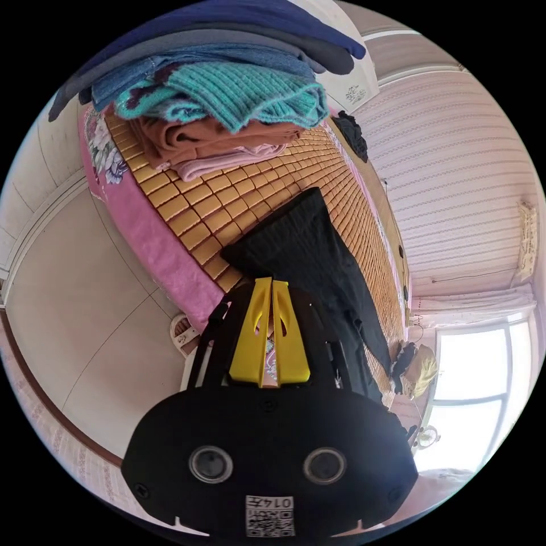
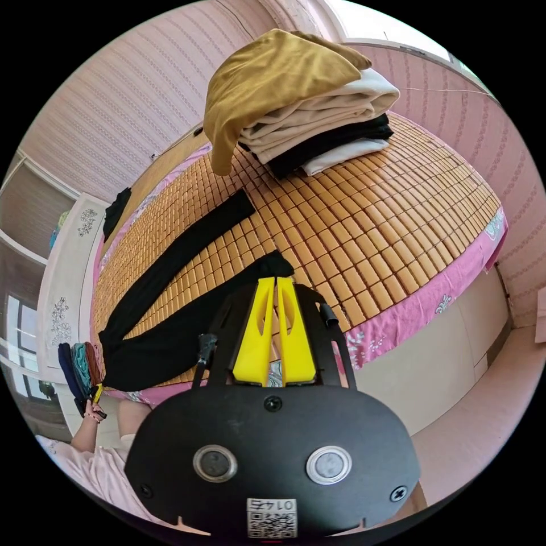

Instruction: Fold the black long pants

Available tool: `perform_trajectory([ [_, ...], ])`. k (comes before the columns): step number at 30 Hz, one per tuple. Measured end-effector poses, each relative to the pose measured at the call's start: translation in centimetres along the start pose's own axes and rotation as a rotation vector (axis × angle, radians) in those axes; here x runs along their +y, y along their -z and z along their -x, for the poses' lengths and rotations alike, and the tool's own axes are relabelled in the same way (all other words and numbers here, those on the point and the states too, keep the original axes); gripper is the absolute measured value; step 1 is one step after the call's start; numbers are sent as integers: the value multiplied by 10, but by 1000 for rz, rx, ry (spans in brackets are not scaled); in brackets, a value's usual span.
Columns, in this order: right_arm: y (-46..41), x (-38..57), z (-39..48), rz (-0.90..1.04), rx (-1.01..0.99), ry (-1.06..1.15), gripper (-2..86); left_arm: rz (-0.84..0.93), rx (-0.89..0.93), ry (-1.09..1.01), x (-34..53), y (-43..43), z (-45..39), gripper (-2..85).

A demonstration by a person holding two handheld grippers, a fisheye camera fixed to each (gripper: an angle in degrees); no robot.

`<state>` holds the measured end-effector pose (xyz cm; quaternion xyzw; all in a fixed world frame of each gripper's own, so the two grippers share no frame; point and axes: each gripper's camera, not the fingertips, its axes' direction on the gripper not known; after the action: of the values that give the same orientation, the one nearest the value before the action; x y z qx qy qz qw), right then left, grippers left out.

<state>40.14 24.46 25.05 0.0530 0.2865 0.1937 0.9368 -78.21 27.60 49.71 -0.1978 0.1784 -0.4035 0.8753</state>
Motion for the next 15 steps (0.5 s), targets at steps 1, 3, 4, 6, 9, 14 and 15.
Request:
perform_trajectory([
  [1, 2, -8, 4, 9, 1, 28, 1, 2, -4, -19, -3, 3, -6, -10],
  [3, 2, -17, 10, 26, 23, 62, 1, 20, -23, -40, -5, 2, -15, -10],
  [4, -1, -21, 14, 39, 47, 85, 1, 21, -26, -53, -5, 1, -20, -10],
  [6, -5, -24, 16, 58, 78, 97, 1, 27, -21, -55, -4, 0, -25, -10],
  [9, -6, -31, 16, 51, 70, 79, 2, -7, 24, -23, -2, 6, -29, -10],
  [14, -2, -82, 50, 20, 130, 160, 1, -50, 37, -144, -20, 18, -75, -10],
  [15, -3, -91, 55, 29, 149, 161, 0, -57, 45, -151, -24, 19, -81, -10],
])
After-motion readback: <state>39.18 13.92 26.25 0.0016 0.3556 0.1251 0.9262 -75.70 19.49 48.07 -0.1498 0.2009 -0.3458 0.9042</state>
